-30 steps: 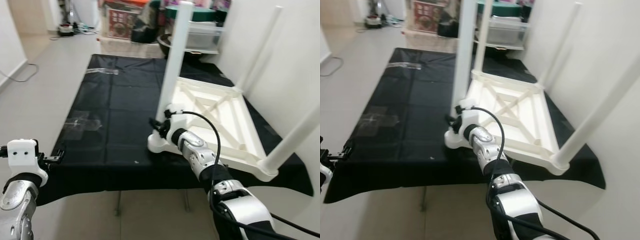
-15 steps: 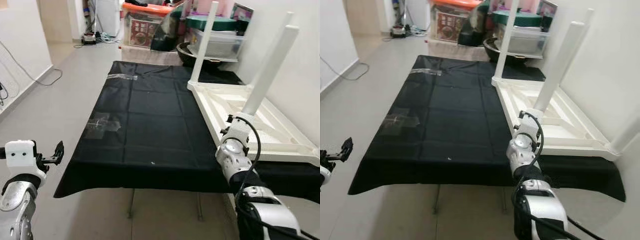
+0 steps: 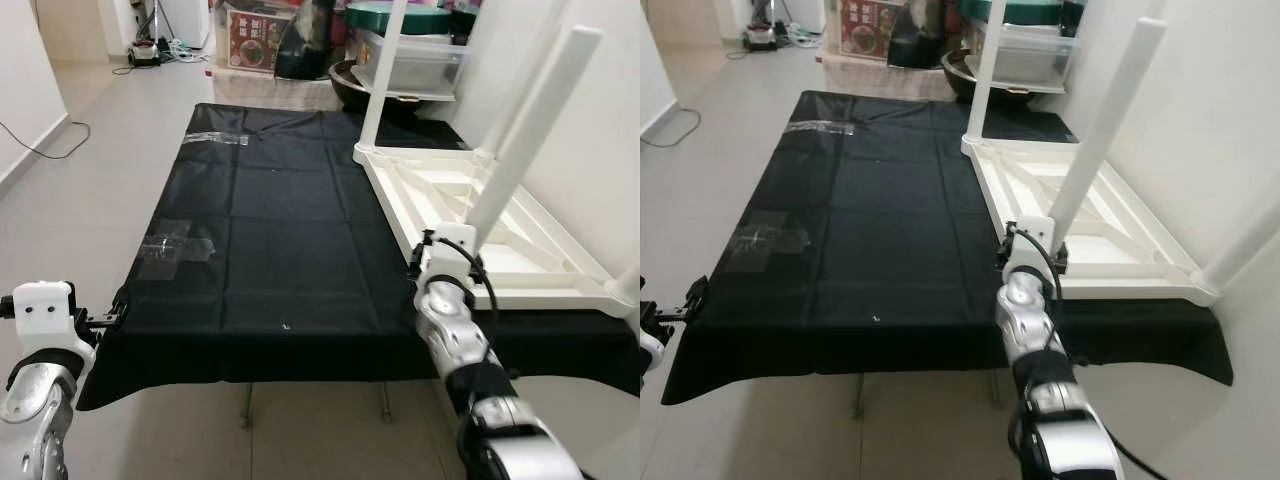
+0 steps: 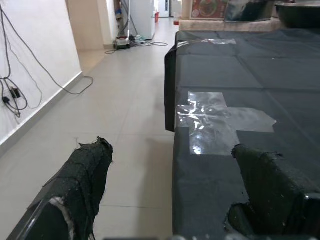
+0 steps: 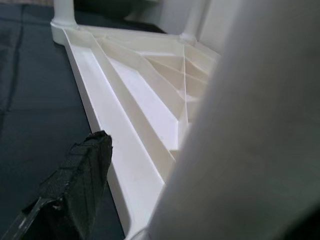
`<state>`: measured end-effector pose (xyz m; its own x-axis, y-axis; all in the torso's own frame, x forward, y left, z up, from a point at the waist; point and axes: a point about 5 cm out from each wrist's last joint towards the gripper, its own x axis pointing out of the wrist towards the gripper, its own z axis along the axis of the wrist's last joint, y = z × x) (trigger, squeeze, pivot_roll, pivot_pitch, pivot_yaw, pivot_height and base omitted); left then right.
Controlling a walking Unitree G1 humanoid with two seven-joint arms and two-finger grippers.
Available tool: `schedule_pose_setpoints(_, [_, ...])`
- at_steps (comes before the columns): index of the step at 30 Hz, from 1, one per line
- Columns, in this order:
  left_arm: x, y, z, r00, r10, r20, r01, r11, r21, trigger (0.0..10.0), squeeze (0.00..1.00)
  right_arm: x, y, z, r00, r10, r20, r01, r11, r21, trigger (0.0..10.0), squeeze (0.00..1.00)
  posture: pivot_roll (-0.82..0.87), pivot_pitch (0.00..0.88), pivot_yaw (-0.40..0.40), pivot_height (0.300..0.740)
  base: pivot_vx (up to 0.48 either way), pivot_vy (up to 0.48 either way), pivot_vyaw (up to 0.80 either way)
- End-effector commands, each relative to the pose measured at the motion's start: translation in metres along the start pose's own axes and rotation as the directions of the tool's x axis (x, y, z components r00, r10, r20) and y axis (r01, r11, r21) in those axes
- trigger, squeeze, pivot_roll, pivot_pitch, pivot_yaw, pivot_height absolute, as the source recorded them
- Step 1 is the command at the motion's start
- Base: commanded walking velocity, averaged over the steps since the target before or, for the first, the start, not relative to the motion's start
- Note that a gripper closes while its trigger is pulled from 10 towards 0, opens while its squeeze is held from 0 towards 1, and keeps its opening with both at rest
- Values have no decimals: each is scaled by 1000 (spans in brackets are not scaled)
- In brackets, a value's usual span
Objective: Building children table
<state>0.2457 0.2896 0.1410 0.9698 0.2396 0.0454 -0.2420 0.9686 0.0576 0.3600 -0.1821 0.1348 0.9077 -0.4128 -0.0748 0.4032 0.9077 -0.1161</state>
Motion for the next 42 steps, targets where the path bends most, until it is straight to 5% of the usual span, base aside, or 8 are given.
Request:
schedule_pose_setpoints(1, [-2,0,-1,1000,4,-6,-4,1000,19,10000,0,-4,-8,2,1000,-2,21,3,999,-37,10000,1000,71,0,-122,740,0,0,0])
schedule_pose_setpoints(8, [-9,-3,3,999,31,-20,-27,986,167,10000,0,-25,-30,-7,999,23,-28,-26,994,-105,10000,1000,25,0,-89,740,0,0,0])
schedule_pose_setpoints(9, [-11,-8,7,999,38,-8,-36,982,186,10000,0,-30,-33,-15,994,52,-101,-63,992,-106,10000,157,7,0,-75,740,0,0,0])
schedule_pose_setpoints(11, [-14,-17,11,999,32,6,-33,980,196,10000,0,-35,-34,-20,983,92,-156,-110,988,-111,10000,0,1,0,-67,740,0,0,0])
schedule_pose_setpoints(16, [-26,-56,14,999,-39,31,32,977,210,10000,0,-46,-42,-21,967,136,-216,-145,989,-25,10000,0,4,0,-67,740,0,0,0])
schedule_pose_setpoints(18, [-29,-66,4,998,-56,6,53,968,244,10000,0,-47,-28,-24,921,252,-296,-299,945,-128,10000,0,0,0,-69,740,0,0,0])
schedule_pose_setpoints(24, [-29,-67,2,999,-41,2,38,954,297,10000,0,-58,-8,-25,847,454,-277,-492,867,-82,10000,0,15,0,-74,740,0,0,0])
schedule_pose_setpoints(42, [-31,-67,9,999,-23,30,11,941,340,10000,0,-66,18,11,766,642,-38,-642,759,-107,10000,0,30,0,-70,740,0,-197,0])
